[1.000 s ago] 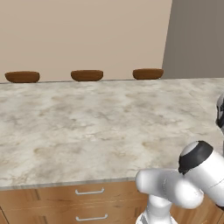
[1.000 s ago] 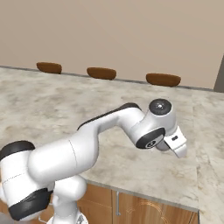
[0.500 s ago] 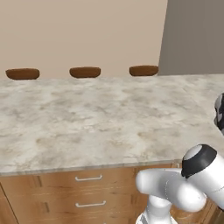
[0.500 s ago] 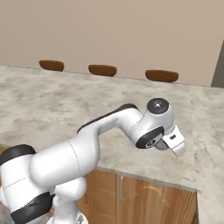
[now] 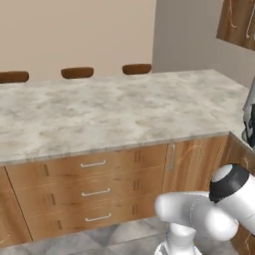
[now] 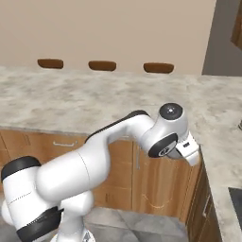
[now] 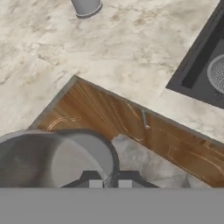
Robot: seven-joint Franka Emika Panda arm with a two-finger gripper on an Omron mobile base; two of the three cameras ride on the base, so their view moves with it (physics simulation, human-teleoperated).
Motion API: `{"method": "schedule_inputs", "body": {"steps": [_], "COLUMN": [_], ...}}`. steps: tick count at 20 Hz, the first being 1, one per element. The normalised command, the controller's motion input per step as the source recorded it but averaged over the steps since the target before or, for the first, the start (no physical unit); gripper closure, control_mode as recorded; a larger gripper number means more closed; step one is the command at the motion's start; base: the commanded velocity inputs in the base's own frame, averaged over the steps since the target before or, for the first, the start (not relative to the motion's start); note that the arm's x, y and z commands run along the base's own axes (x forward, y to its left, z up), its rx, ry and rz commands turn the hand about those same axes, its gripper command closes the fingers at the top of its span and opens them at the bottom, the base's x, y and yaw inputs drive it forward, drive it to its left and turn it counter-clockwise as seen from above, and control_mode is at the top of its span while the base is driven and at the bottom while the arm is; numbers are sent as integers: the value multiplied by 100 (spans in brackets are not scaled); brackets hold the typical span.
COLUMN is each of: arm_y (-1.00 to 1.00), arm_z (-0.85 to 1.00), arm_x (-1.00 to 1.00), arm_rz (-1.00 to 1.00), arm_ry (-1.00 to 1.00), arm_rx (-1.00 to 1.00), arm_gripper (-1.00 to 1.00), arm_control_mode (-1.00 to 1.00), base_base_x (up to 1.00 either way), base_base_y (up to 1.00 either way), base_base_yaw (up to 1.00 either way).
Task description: Pick the glass cup and colander and place them in the sink. Then turn on the water.
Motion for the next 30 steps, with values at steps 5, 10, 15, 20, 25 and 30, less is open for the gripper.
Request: {"method": "schedule_inputs", "body": {"steps": [5,10,15,20,25,30], "arm_y": [0,0,0,0,0,0], "arm_z": [0,0,0,0,0,0], "arm_x": [0,0,0,0,0,0], "arm_rz": [0,0,0,0,0,0], "arm_ry": [0,0,0,0,0,0], "arm_rx": [0,0,0,0,0,0], "arm_gripper": [100,100,100,100,100,100], "arm_control_mode": [100,100,100,100,100,100], "base_base_x": [-69,-35,-19,-8,-1,0], "base_base_y": [65,24,19,25,33,42], "base_base_yaw": [-33,-41,-45,-47,-45,-42]}}
